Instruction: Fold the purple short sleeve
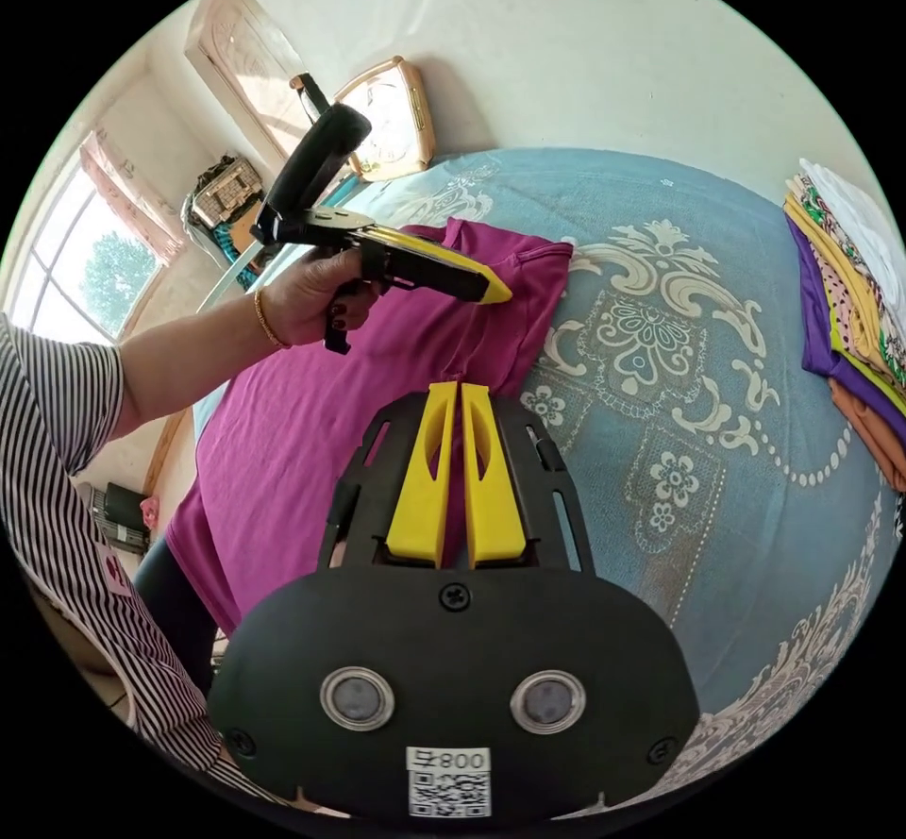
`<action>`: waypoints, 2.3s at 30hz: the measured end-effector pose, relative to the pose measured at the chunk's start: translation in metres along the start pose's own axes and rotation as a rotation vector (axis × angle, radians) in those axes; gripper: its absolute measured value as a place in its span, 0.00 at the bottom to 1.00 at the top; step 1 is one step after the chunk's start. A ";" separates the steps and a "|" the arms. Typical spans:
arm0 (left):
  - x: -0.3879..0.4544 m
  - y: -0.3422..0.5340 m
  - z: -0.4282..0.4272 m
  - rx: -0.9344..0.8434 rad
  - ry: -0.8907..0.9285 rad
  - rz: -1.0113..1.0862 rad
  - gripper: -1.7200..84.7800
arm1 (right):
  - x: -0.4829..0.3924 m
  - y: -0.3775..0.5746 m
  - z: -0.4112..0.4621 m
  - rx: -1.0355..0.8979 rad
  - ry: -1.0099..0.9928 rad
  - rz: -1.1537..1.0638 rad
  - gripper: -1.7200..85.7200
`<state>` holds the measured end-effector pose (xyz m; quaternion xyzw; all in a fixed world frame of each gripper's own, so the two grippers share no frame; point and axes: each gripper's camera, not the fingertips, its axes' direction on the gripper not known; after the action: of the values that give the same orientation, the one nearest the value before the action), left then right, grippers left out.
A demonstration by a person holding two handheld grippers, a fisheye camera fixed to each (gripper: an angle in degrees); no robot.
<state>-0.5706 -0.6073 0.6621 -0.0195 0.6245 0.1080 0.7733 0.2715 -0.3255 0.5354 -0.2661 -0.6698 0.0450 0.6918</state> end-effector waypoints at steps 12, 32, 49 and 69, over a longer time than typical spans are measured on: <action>0.031 0.038 0.012 -0.089 0.092 -0.035 0.04 | 0.011 0.000 0.003 -0.056 -0.072 -0.023 0.02; 0.086 0.088 -0.004 0.051 0.170 -0.120 0.04 | 0.042 0.011 -0.025 0.128 -0.069 0.107 0.02; 0.166 0.083 -0.012 0.078 -0.054 -0.034 0.03 | 0.033 -0.005 0.034 -0.083 0.051 0.074 0.02; 0.225 0.076 -0.042 0.044 -0.350 -0.029 0.02 | 0.059 0.007 0.074 -0.047 -0.002 0.187 0.02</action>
<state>-0.5818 -0.5077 0.4429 0.0078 0.4821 0.0849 0.8719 0.2094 -0.2716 0.5831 -0.3437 -0.6437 0.0940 0.6773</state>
